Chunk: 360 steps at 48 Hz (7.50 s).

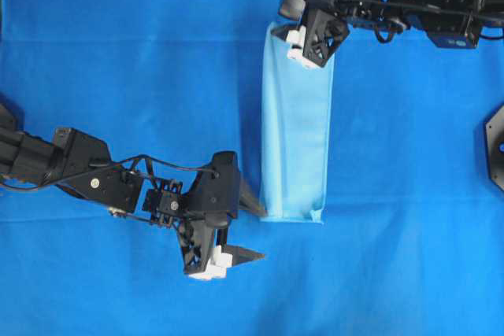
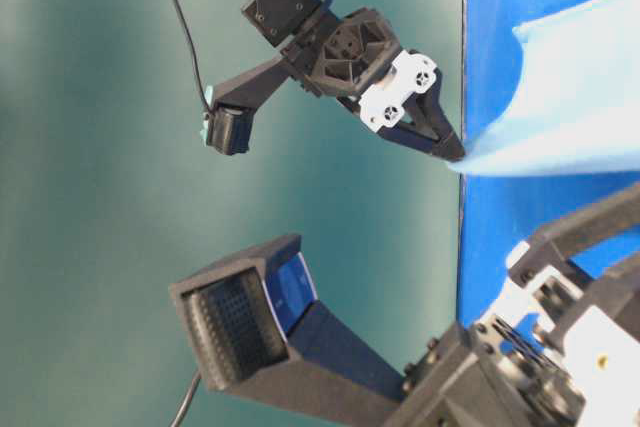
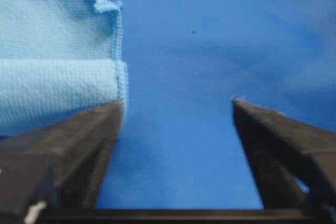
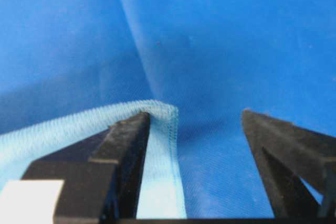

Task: Fold the light blue towel.

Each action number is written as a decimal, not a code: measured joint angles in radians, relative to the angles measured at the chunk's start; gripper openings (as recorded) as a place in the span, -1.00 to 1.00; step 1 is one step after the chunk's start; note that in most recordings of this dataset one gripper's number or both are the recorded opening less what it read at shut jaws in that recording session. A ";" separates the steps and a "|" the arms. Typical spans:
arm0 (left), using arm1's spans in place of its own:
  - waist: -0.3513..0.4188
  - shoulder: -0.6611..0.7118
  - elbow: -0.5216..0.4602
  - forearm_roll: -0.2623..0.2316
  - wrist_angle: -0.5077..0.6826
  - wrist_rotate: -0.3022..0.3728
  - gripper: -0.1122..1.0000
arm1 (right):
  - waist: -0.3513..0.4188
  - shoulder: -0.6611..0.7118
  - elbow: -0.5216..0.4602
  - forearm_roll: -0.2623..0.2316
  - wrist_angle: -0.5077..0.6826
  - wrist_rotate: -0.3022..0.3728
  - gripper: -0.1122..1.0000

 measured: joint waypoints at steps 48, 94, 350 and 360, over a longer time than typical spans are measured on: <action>0.147 -0.541 0.387 0.008 -0.054 0.115 0.64 | 0.270 -0.666 0.512 0.055 -0.153 0.107 0.31; 0.357 -0.499 0.350 0.008 -0.098 0.235 0.59 | 0.123 -0.637 0.546 0.054 -0.229 0.156 0.31; 0.083 -0.834 0.453 0.009 0.146 0.287 0.05 | 0.529 -0.908 0.459 -0.147 0.187 0.417 0.27; 0.087 -1.072 0.569 0.009 0.146 0.290 0.05 | 0.479 -1.109 0.586 -0.176 0.186 0.417 0.27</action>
